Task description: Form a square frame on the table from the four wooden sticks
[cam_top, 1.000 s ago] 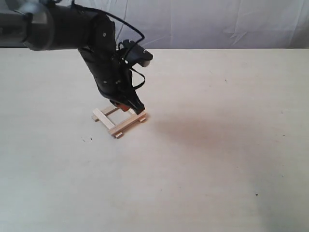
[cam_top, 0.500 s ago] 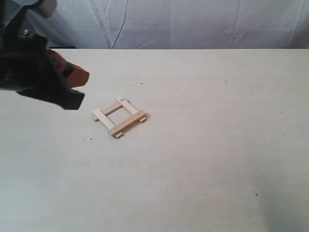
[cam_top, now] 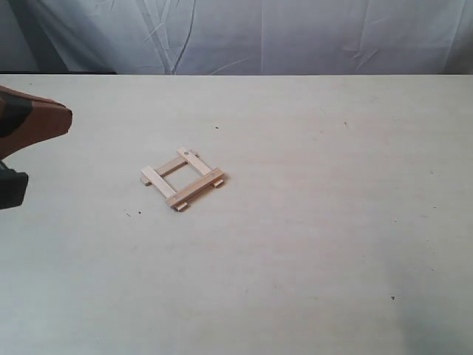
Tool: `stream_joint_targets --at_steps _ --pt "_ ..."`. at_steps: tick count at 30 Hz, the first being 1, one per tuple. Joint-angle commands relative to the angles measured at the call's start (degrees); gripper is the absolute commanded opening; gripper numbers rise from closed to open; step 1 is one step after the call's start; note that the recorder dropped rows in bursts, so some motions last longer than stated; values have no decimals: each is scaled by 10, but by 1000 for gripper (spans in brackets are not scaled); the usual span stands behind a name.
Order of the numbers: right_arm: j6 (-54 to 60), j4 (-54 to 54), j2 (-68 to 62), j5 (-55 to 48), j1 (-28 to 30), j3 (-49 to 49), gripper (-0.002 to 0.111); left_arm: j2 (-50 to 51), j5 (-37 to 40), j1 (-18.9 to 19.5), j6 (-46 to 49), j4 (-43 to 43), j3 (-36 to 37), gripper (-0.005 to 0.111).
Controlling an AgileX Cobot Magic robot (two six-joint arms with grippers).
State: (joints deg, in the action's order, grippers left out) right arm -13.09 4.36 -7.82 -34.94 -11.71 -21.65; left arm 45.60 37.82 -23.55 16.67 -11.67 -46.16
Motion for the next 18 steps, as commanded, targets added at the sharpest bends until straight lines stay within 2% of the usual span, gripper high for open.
stream_joint_targets --at_steps 1,6,12,18 --pt "-1 0 1 12 4 9 -1 -9 1 0 0 4 1 0" --pt "-1 -31 13 38 9 40 -1 -9 -1 0 0 4 1 0" --pt "36 -44 50 48 86 75 -1 -9 -1 0 0 4 1 0" --pt "151 -66 71 52 140 101 -1 -9 -1 0 0 4 1 0"
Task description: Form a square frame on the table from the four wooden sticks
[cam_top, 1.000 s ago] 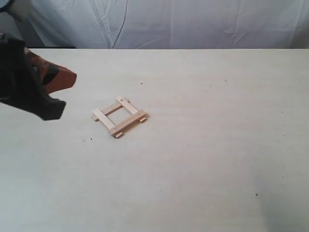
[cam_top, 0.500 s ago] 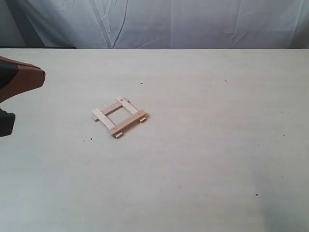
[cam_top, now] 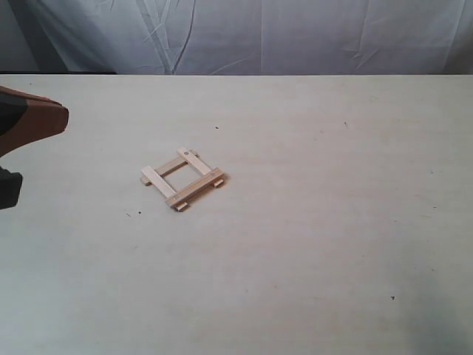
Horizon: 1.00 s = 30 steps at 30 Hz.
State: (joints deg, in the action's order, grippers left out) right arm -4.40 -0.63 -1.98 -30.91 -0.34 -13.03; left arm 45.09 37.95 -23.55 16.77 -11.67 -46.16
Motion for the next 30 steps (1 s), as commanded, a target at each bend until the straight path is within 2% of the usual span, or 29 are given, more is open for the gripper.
stream_joint_targets --at_steps 1,15,30 --pt "66 -16 14 20 26 21 -1 -4 -3 0 -1 4 1 0" --pt "59 -27 17 102 27 130 -1 -4 -3 0 -1 4 1 0" --pt "59 -28 17 114 27 130 -1 -4 -3 0 -1 4 1 0"
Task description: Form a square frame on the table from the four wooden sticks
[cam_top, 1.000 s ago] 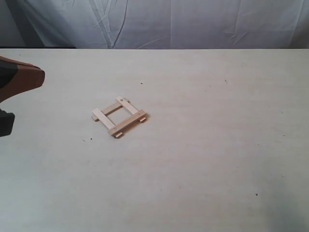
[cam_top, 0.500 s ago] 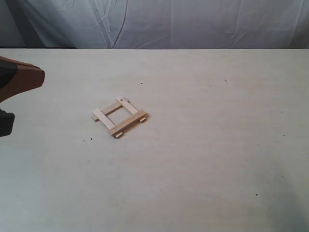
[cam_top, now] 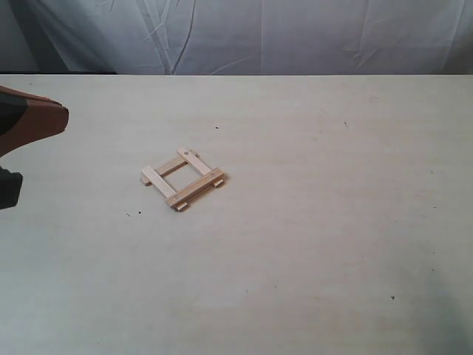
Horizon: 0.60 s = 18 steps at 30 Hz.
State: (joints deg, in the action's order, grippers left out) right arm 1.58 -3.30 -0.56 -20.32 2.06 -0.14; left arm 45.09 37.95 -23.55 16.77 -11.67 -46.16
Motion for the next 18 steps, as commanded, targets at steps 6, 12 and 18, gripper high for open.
stream_joint_targets --at_steps 6,12,18 --pt "0 -1 3 8 3 1 -1 -4 -3 0 -1 4 1 0" --pt "0 -1 3 8 3 1 -1 -6 -3 0 -1 4 1 0" --pt "0 -1 3 8 2 1 -1 -34 -28 35 -1 23 23 0"
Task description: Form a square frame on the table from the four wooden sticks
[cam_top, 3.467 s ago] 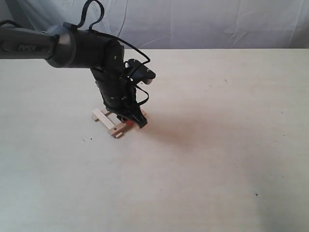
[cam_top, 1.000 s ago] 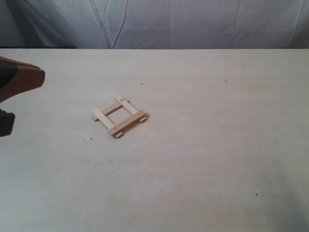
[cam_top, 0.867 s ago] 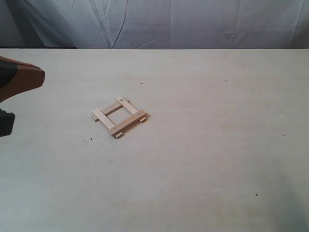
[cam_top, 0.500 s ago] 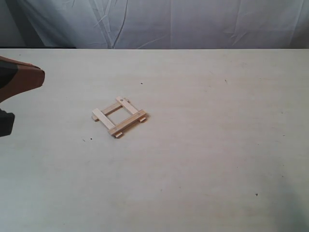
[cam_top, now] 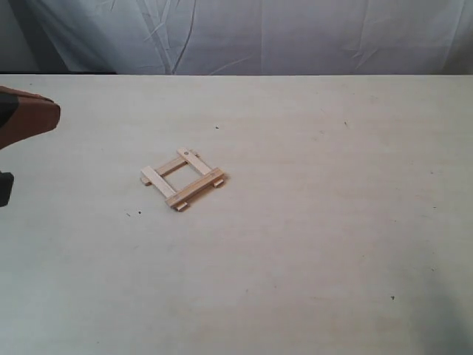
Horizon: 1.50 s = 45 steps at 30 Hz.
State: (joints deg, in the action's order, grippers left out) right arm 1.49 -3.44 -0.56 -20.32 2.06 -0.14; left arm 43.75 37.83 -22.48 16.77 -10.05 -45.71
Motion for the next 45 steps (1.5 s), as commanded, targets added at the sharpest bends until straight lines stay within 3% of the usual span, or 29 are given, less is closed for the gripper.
stream_joint_targets --at_steps 1,6,14,32,45 --pt "0 0 3 8 2 1 -1 -29 -43 37 -1 4 31 0" --pt "0 1 3 11 2 1 -1 -85 -109 85 -3 -9 97 0" --pt "0 1 3 12 2 1 -1 -211 -140 111 -3 12 207 0" --pt "0 1 3 12 2 1 -1 -433 -223 111 -3 18 403 0" --pt "0 -1 3 12 2 1 -1 -437 -167 111 -1 11 447 0"
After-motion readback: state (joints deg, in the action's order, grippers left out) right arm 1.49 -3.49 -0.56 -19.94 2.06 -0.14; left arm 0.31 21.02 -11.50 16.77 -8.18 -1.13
